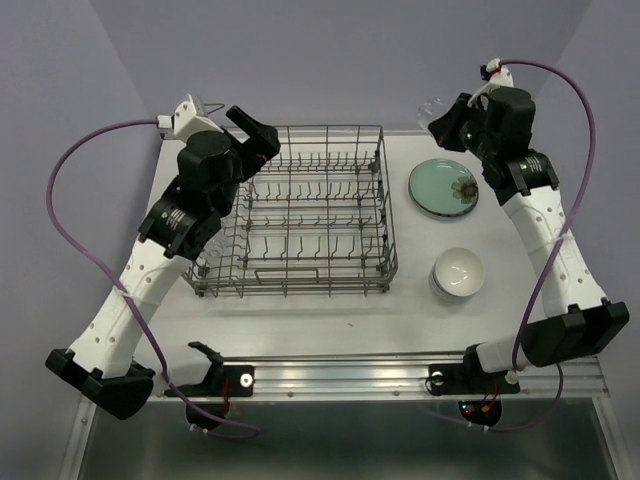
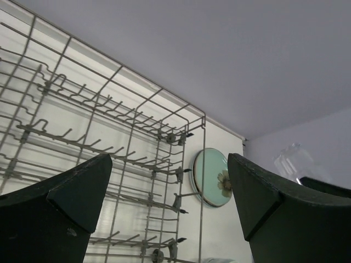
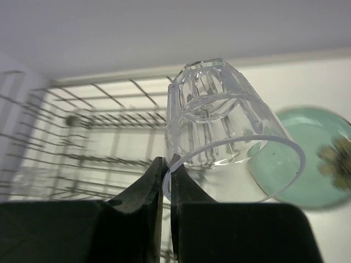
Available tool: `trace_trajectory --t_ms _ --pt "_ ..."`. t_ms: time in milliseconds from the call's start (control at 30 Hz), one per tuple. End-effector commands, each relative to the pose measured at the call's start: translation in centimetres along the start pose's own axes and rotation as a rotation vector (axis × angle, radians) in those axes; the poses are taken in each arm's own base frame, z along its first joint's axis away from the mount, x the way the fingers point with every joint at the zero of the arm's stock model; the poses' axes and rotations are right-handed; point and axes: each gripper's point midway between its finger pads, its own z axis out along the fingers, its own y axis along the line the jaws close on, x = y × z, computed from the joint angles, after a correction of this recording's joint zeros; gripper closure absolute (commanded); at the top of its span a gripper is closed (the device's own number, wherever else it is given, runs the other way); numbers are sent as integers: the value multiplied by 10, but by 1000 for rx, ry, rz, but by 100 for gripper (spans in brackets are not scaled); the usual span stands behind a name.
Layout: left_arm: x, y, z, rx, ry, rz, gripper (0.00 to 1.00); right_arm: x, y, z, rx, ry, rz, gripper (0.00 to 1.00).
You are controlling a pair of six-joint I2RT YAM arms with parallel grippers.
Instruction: Unload the mixed dishes from the dish rack
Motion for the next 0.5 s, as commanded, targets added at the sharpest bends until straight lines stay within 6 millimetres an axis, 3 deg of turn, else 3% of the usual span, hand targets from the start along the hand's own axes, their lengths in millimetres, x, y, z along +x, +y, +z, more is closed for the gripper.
trace_trajectory --t_ms 0,33,300,467 --pt "-15 27 -3 -143 -43 111 1 84 -104 -31 523 291 -100 99" --pt "-14 30 -2 -157 -44 120 1 100 -113 -35 552 351 -113 99" --pt "0 56 14 -283 -5 217 1 146 -132 -29 589 528 -148 99" --pt "5 67 20 -320 15 244 1 177 -130 -18 537 625 -145 99"
